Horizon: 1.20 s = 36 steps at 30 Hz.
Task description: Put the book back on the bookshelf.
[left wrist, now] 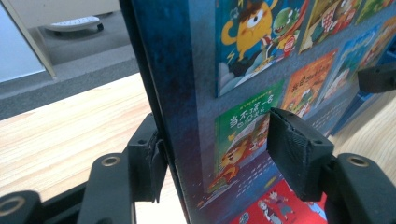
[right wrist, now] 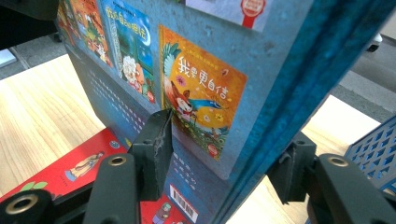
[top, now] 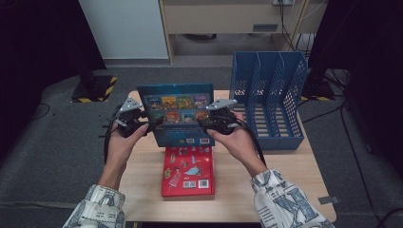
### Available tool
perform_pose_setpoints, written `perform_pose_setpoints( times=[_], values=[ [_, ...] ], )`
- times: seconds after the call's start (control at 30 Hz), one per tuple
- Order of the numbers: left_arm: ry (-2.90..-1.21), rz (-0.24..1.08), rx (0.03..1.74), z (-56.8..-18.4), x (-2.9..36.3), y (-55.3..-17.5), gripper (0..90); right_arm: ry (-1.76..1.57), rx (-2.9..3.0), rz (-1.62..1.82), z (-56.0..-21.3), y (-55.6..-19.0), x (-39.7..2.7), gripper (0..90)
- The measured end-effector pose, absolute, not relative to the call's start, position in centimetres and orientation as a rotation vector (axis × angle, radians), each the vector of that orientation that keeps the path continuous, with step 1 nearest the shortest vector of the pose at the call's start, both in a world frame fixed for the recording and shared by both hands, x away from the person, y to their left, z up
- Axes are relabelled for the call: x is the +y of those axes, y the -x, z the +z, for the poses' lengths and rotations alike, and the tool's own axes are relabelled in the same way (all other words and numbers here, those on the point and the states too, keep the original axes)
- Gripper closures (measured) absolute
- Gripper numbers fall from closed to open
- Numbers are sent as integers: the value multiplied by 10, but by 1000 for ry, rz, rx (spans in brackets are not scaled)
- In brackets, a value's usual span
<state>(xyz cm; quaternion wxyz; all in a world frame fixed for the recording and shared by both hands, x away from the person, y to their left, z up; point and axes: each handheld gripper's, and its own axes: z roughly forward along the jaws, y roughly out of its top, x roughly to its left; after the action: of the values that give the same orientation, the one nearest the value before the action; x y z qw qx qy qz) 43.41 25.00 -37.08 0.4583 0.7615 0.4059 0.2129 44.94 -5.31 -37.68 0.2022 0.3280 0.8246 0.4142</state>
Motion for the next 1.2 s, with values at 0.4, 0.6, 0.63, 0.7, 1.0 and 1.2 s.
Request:
perform_pose_setpoints(
  times=[0.4, 0.6, 0.63, 0.7, 1.0, 1.2],
  values=[
    [-1865, 519, 987, -371, 248, -435, 344, -898, 2302, 1198, -377, -439, -59, 534],
    [-1846, 506, 982, -373, 247, -435, 299, -892, 2296, 1225, -379, -430, -61, 574],
    [-1837, 501, 983, -373, 248, -436, 293, -890, 2295, 1228, -379, -429, -61, 580],
    [-1822, 500, 979, -374, 248, -436, 263, -882, 2294, 1228, -378, -426, -61, 595],
    [-1798, 508, 958, -378, 248, -437, 219, -857, 2304, 1248, -378, -414, -61, 643],
    [-1795, 497, 943, -378, 249, -438, 181, -845, 2301, 1272, -379, -411, -61, 660]
  ],
)
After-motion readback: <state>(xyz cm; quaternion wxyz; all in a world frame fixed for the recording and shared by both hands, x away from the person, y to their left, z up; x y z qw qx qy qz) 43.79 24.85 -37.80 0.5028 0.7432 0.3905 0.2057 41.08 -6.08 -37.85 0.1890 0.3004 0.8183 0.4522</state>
